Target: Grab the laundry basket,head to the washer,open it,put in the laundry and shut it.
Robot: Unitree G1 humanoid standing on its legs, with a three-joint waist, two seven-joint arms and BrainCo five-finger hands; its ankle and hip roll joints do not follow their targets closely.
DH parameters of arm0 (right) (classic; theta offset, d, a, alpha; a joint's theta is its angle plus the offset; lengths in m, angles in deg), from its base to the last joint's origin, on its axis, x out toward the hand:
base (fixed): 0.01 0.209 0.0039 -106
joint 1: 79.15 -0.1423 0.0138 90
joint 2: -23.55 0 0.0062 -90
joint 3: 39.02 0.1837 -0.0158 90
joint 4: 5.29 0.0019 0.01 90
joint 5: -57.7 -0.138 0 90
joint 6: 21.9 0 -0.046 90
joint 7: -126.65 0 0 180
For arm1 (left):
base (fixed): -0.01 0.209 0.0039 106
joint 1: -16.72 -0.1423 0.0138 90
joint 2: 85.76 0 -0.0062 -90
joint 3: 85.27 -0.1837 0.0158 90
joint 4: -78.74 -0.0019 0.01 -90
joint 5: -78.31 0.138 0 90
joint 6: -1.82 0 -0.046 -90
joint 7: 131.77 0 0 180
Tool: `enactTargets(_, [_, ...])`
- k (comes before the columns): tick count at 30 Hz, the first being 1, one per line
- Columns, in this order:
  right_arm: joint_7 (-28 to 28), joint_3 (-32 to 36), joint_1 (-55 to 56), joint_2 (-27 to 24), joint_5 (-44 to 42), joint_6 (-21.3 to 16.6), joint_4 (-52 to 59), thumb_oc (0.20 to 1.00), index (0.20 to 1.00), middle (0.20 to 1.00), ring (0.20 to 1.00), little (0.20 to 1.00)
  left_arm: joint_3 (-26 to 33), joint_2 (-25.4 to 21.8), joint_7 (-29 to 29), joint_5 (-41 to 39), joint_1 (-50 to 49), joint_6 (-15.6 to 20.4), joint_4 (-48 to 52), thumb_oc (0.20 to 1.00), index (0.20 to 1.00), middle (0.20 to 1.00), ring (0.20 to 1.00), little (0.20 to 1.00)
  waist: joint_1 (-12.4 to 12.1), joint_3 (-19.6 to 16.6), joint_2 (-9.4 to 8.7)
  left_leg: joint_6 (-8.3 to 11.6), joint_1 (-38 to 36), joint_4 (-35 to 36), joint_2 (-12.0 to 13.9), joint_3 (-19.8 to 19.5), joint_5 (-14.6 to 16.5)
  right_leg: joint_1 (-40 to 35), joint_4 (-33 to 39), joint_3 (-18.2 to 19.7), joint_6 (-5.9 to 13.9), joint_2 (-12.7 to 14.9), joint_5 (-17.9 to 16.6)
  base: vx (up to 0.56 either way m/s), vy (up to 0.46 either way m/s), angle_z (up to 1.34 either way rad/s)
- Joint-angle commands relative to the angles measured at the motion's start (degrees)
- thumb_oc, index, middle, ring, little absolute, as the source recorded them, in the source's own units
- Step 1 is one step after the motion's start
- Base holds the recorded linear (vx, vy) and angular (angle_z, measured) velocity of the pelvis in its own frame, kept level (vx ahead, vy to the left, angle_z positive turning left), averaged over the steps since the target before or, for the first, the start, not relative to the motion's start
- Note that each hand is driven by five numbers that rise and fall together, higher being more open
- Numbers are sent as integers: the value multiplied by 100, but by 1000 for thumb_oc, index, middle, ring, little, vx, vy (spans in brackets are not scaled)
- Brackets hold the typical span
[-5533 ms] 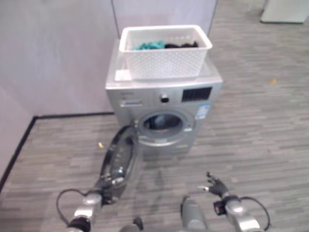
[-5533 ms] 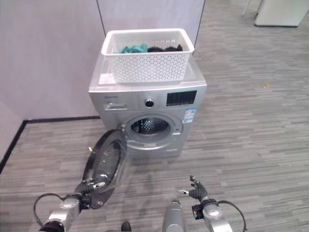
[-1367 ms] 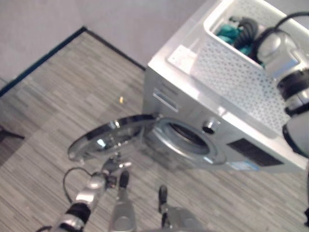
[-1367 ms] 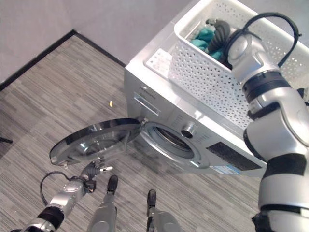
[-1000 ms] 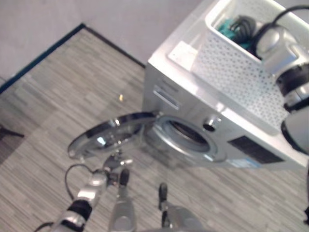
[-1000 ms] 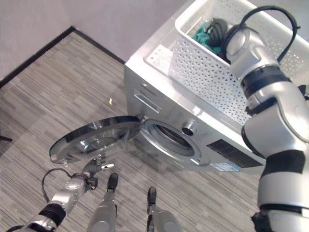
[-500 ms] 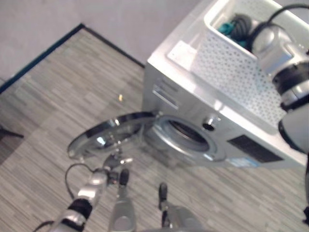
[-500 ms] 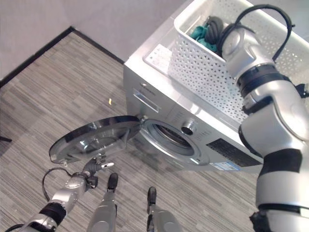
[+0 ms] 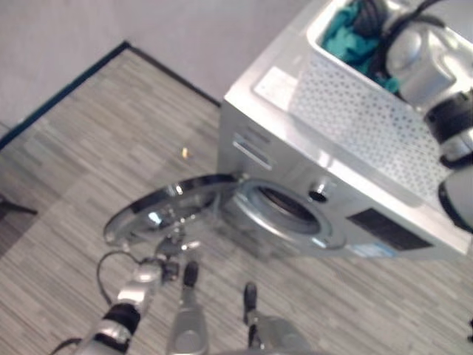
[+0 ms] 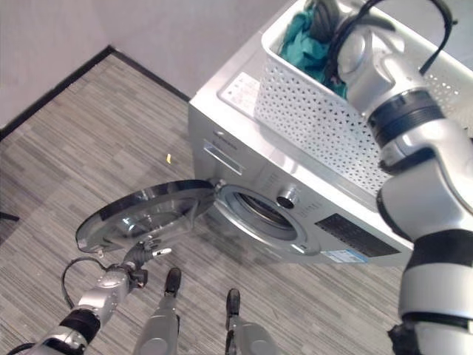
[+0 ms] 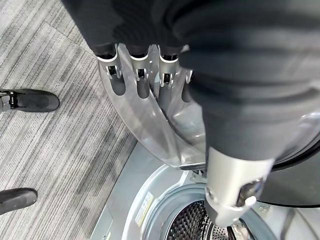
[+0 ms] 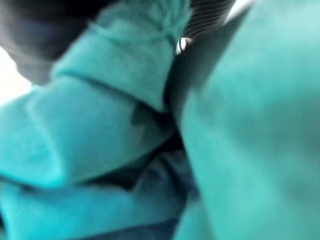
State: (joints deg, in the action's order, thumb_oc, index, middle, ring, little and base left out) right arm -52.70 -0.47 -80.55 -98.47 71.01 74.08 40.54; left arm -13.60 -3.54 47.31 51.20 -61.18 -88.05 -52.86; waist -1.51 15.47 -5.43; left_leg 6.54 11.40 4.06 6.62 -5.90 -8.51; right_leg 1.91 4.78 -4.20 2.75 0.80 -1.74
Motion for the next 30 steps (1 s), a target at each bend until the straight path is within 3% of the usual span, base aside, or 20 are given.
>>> enactTargets(1, [613,210,-568,-296,621,111,21,200,200,200,200,200,-114,-43,-4,112,15,314,-140,1000,1000,1000,1000,1000,-45,-510,-58,-194,-160,-253,474,185,630,588,-983,-42,425,570,346,64,-18,-4])
enactTargets(6, [866,451,-526,-806,1332,274,498,200,200,200,200,200,-42,-42,82,199,-161,311,-191,1000,1000,1000,1000,1000,-55,-725,-60,-206,-320,-239,473,163,725,384,-947,-89,435,598,387,42,-10,-2])
enactTargets(13, [1001,316,-760,-1110,1755,382,426,200,200,200,200,200,34,-49,132,220,-342,299,-262,1000,1000,1000,1000,1000,-87,-926,-40,-187,-506,-190,477,120,772,161,-873,-130,431,608,445,38,-12,1])
enactTargets(24, [1395,-919,-2069,-1100,2106,598,-1024,200,200,200,200,200,176,-224,171,-60,-730,324,310,1000,1000,1000,1000,1000,-188,-1267,45,-117,-727,-79,501,78,761,-224,-530,-190,432,650,499,42,-14,3])
enactTargets(30, [1716,-1246,-2464,-1082,2091,659,-1338,200,200,200,200,200,108,-197,152,-152,-750,329,433,1000,1000,1000,1000,1000,-211,-1394,32,-98,-795,-48,511,38,779,-345,-446,-229,439,656,508,15,-3,1])
